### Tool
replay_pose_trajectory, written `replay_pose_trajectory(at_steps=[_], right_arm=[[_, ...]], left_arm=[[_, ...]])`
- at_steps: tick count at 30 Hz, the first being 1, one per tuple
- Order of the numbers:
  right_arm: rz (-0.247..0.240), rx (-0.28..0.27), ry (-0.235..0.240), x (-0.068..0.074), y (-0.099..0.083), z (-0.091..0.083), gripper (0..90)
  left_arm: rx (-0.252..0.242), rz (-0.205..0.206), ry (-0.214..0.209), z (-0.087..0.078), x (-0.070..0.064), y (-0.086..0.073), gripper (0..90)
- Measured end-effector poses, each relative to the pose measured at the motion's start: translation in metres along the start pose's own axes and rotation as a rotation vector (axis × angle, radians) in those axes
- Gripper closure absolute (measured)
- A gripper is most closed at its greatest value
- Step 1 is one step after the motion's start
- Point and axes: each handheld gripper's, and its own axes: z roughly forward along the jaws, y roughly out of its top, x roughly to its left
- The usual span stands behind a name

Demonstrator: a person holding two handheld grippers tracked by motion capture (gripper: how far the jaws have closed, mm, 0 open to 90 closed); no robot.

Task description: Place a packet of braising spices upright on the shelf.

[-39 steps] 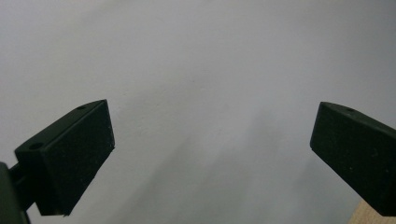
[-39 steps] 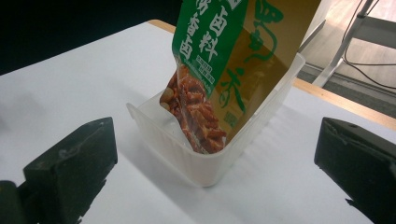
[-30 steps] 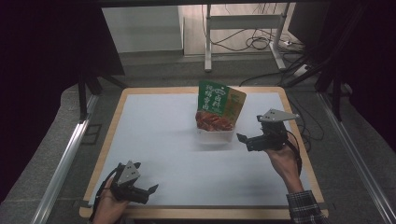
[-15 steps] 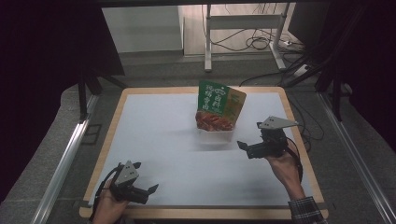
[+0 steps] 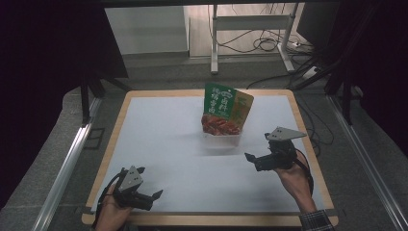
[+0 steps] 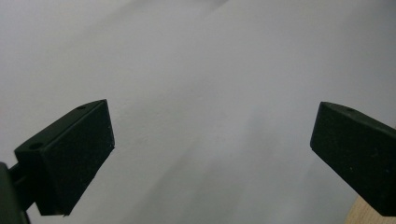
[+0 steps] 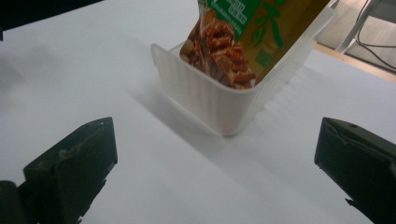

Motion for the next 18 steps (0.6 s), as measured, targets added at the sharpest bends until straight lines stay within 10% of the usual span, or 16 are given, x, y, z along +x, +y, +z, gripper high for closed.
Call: replay_pose_trajectory(at_steps=[18], right_arm=[[0.022, 0.008, -0.005, 0.01, -0.02, -0.021, 0.0]], left_arm=[[0.004, 0.005, 0.005, 0.001, -0.001, 0.0, 0.0]])
